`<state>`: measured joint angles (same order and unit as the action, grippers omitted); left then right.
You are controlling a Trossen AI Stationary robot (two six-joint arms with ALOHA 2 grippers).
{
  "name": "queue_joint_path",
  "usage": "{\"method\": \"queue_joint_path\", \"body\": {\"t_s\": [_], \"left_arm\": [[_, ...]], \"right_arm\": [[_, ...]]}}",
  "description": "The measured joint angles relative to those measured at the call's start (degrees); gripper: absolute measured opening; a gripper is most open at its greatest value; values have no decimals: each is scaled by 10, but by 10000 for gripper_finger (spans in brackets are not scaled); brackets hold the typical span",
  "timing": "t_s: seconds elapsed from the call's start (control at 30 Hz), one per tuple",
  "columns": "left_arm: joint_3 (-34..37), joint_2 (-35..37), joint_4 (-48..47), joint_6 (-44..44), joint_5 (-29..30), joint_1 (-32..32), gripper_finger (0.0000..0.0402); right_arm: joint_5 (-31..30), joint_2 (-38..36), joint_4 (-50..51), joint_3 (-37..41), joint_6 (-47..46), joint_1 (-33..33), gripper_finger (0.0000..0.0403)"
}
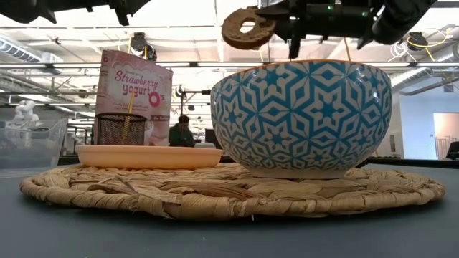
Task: Arrange a breakfast setting
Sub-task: Put the toasted bagel on the white plate
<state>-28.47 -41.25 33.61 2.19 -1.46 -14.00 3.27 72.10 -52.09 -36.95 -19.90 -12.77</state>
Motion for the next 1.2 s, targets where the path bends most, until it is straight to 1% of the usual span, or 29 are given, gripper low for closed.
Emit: {"method": "queue_joint_path", "body": {"t_s": [0.13,0.33,0.57,0.8,1.07,1.2], "left_arm": [[0,0,0,0,0,0,266],[0,0,0,0,0,0,266],[0,0,0,0,0,0,266],[0,0,0,1,0,0,266],[0,0,0,2,0,0,266],[0,0,-1,3,0,0,266]], "right_arm": [[0,31,-40,-1,-7,20,70],[-1,71,-38,-44,-5,53,70],[0,135,11,-104,-5,83,70],[1,208,15,-149,-5,105,70],[46,273,24,-193,-5,128,70],[45,299,31,-199,-4,137,70]]}}
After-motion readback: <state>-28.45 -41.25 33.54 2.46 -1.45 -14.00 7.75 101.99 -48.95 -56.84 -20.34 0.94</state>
